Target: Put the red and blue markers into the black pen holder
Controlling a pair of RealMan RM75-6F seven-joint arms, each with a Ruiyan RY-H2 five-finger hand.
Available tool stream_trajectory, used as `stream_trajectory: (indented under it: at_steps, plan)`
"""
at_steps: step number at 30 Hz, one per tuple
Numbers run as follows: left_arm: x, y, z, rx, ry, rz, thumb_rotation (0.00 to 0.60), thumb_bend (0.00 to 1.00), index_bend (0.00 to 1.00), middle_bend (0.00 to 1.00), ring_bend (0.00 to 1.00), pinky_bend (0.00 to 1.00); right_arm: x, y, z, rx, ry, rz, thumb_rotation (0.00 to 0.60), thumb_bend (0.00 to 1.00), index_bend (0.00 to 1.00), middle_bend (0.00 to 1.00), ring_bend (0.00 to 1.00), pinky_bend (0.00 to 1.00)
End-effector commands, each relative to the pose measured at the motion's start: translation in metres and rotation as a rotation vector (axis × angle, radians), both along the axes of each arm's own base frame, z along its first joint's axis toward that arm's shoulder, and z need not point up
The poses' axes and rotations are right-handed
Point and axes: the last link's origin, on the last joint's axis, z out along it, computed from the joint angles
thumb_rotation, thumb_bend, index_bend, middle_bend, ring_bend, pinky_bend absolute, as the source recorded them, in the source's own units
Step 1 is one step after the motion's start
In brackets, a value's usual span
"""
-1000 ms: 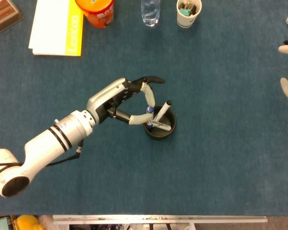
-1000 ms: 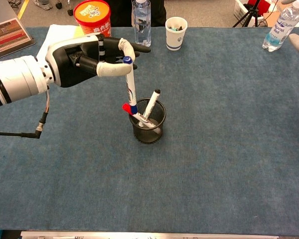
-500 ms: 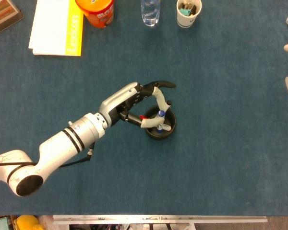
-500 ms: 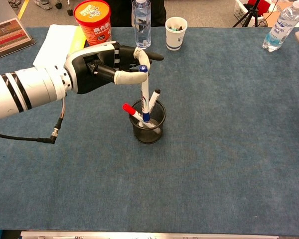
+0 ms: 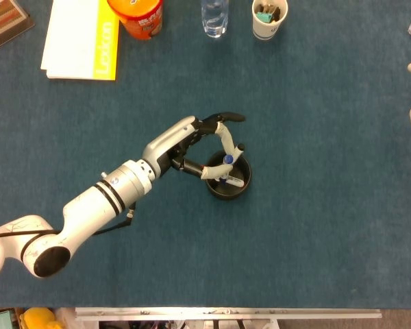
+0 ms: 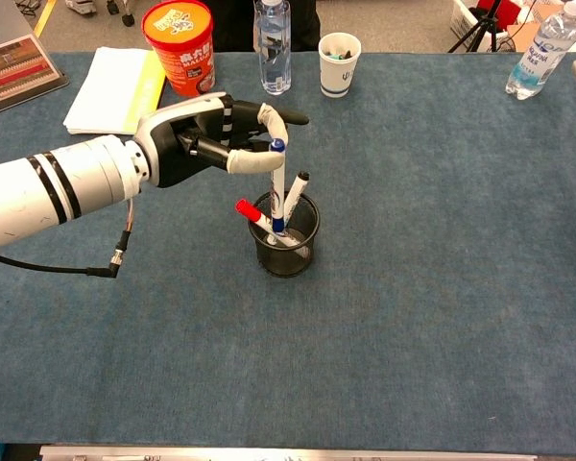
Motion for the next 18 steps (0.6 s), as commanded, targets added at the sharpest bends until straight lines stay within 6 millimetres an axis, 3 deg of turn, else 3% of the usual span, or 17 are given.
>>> stream_trajectory:
  at_steps: [1, 5, 7, 13, 18]
  plan:
    - [-0.007, 0.000, -0.002, 0.022, 0.041, -0.038, 0.600, 0.28, 0.35, 0.05, 0.00, 0.05, 0.000, 0.000, 0.000, 0.001, 0.000, 0.000, 0.600, 0.36, 0.28, 0.24, 0.05, 0.00]
    - [-0.015, 0.002, 0.002, 0.060, 0.098, -0.108, 0.600, 0.28, 0.13, 0.00, 0.00, 0.04, 0.001, 0.000, 0.000, -0.002, 0.000, 0.002, 0.600, 0.36, 0.28, 0.24, 0.05, 0.00]
    - [-0.020, 0.003, 0.006, 0.088, 0.128, -0.144, 0.600, 0.28, 0.09, 0.00, 0.00, 0.03, 0.001, 0.000, 0.000, -0.005, -0.001, 0.002, 0.600, 0.36, 0.28, 0.24, 0.05, 0.00]
    - [-0.044, 0.006, 0.032, 0.206, 0.243, -0.241, 0.600, 0.28, 0.08, 0.00, 0.00, 0.03, -0.004, 0.003, 0.003, -0.018, 0.002, -0.015, 0.600, 0.36, 0.28, 0.24, 0.05, 0.00]
    - [-0.082, 0.004, 0.062, 0.348, 0.406, -0.255, 0.600, 0.28, 0.10, 0.00, 0.00, 0.03, -0.015, 0.005, 0.009, -0.055, 0.049, -0.057, 0.600, 0.38, 0.28, 0.24, 0.05, 0.00]
